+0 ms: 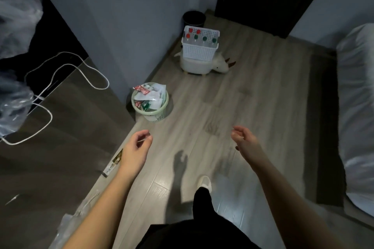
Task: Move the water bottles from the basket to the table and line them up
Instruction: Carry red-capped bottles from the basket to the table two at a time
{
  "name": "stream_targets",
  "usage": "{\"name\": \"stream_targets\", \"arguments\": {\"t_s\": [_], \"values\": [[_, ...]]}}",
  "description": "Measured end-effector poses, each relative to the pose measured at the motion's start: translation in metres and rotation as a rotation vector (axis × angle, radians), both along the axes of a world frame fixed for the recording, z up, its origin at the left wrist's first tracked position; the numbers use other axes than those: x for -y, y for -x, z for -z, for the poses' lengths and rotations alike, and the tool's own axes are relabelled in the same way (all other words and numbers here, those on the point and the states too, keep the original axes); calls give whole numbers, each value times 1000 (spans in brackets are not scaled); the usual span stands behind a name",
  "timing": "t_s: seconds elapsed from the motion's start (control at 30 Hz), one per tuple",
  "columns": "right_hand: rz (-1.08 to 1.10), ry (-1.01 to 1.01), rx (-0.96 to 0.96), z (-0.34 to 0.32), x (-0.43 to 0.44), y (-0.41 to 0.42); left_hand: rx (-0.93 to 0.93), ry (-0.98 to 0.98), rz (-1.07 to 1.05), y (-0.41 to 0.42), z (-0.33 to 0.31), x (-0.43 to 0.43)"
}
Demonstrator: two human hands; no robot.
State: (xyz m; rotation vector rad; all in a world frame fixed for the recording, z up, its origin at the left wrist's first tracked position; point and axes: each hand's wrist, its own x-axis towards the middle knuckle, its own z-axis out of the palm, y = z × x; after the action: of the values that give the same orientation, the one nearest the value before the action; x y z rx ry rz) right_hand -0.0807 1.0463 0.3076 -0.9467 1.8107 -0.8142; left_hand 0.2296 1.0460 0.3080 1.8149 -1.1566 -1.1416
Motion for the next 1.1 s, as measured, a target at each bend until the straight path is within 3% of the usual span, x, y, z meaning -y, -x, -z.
{"name": "stream_targets", "arguments": {"t_s": [0.3, 0.63, 1.1], "values": [[-191, 29, -101, -16, 137, 69, 9, -1, -38, 72, -6, 121], [-204, -14, -84, -3, 279, 83, -60, -1, -59, 94, 11, 277], [-160, 8, -149, -21, 533, 69, -9, 42, 104, 107, 1, 565]]}}
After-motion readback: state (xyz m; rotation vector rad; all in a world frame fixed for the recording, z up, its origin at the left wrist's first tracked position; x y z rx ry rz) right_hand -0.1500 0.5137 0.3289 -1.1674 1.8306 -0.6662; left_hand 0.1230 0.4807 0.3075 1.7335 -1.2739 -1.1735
